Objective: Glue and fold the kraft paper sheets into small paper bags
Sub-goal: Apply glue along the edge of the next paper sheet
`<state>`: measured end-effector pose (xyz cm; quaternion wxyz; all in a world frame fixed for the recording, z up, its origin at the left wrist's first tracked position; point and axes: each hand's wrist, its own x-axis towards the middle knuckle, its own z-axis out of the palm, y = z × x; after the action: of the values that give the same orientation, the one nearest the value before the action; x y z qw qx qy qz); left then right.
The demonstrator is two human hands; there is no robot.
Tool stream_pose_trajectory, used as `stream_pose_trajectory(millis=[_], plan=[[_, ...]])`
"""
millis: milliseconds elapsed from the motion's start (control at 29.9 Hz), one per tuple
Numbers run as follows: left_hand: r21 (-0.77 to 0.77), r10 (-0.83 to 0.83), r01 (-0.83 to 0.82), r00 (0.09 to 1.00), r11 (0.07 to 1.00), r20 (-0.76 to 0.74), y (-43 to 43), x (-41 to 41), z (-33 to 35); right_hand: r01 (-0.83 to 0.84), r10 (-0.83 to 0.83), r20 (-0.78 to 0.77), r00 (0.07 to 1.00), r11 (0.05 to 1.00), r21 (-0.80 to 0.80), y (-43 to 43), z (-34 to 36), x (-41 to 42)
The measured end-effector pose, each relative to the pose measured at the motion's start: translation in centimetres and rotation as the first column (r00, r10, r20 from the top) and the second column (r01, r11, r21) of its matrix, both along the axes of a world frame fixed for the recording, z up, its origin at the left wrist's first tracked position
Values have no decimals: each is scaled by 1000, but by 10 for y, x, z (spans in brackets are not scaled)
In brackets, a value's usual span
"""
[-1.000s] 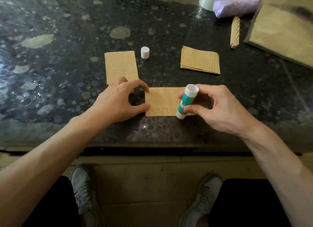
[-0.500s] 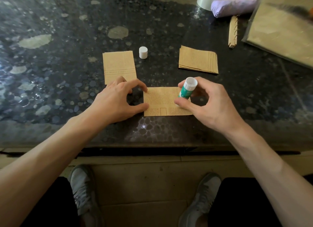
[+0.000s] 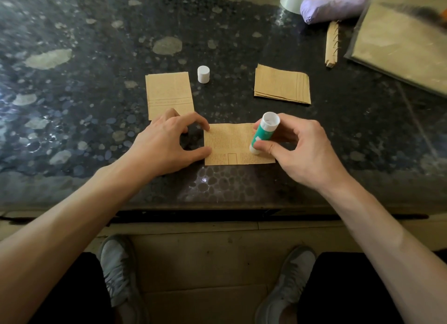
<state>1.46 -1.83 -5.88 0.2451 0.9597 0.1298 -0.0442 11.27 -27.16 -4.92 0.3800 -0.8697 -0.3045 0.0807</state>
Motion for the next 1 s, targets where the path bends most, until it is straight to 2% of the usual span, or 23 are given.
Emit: stream_pose_trajectory(millis=[468,802,1002], plan=[[-11,3,-3,1000,1000,-14,-1,0,3,-74,75,-109,991,997,9,-3,4,-7],[-9,1,-1,1000,1000,-15,0,-1,2,-29,28,-46,999,1000,-10,-9,5,-8],[-1,0,0,1000,1000,5,0,-1,1,-49,48,-69,996,999,-17,-11,7,-10]])
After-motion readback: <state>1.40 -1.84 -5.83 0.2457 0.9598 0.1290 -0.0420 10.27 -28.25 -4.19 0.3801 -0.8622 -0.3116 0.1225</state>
